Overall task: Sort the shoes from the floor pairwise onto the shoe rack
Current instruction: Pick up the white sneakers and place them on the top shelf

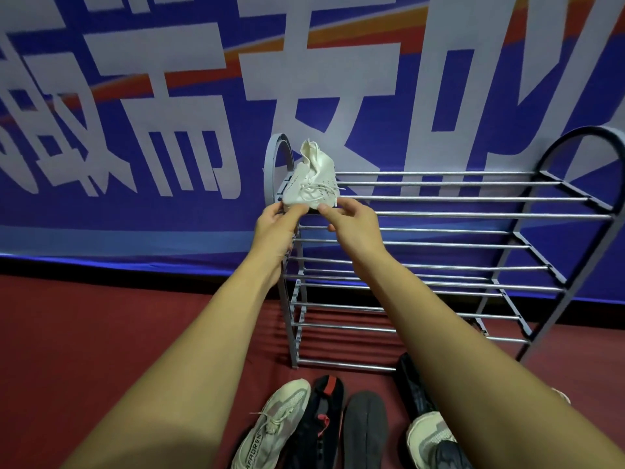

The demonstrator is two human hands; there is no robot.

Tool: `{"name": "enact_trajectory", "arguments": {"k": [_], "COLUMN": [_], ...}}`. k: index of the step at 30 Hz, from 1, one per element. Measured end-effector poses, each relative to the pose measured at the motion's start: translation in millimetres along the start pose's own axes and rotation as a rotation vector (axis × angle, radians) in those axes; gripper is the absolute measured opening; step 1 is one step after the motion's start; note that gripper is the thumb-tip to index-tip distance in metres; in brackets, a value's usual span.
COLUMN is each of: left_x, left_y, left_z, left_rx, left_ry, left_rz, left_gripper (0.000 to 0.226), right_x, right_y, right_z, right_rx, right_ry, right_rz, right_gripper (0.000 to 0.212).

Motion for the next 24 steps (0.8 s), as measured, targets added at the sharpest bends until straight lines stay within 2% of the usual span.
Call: {"name": "enact_trajectory", "arguments": {"k": [1, 3, 5, 9, 13, 21, 24], "left_x": [-1.9, -4.6, -3.9, 0.5, 12.2, 49.8, 64.2], "left_y": [-0.8, -1.5, -1.7, -5.7, -19.8, -44.4, -66.3], "left_z": [2.6, 5.5, 7.8, 11.5, 11.6, -18.6, -45.2], "left_rx": [0.003, -0.017, -0.047, -0.141, -0.212, -0.433, -0.532], "left_ry": [0.011, 0.023, 0.029, 0.001, -0.059, -0.239, -0.329], "left_rz": [0.004, -0.001, -0.005, -0.018, 0.066, 0.089, 0.098], "left_gripper": [0.040, 0.037, 0.036, 0.051, 0.063, 0.044, 0.043], "right_x": [1.5, 2.3, 2.2, 6.0, 15.0, 48.0, 63.2], "right_y": [-1.3, -2.9, -2.9, -0.2, 11.2, 49.7, 70.4], "right_z": [-4.4, -10.6, -13.2, -9.9, 7.4, 82.3, 121.3], "right_rx": [-0.015, -0.034, -0.001, 0.055, 0.128, 0.443, 0.520], "right_ry": [-0.032, -0.087, -0.135, -0.242, -0.211, -0.188, -0.167], "right_rz": [0.000, 0.009, 0.024, -0.029, -0.076, -0.106, -0.153], "right_gripper": [0.004, 0.005, 0.015, 0.035, 0.045, 0.040, 0.037]}}
Point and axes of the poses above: each hand's wrist, its own x-axis away from the middle knuckle, its own z-axis out of the back of the hand, y = z × x, the point moved 8 cm from there along -x, towards the middle knuckle, and after that the axes turned 5 degrees about x, right-handed, at the moved point
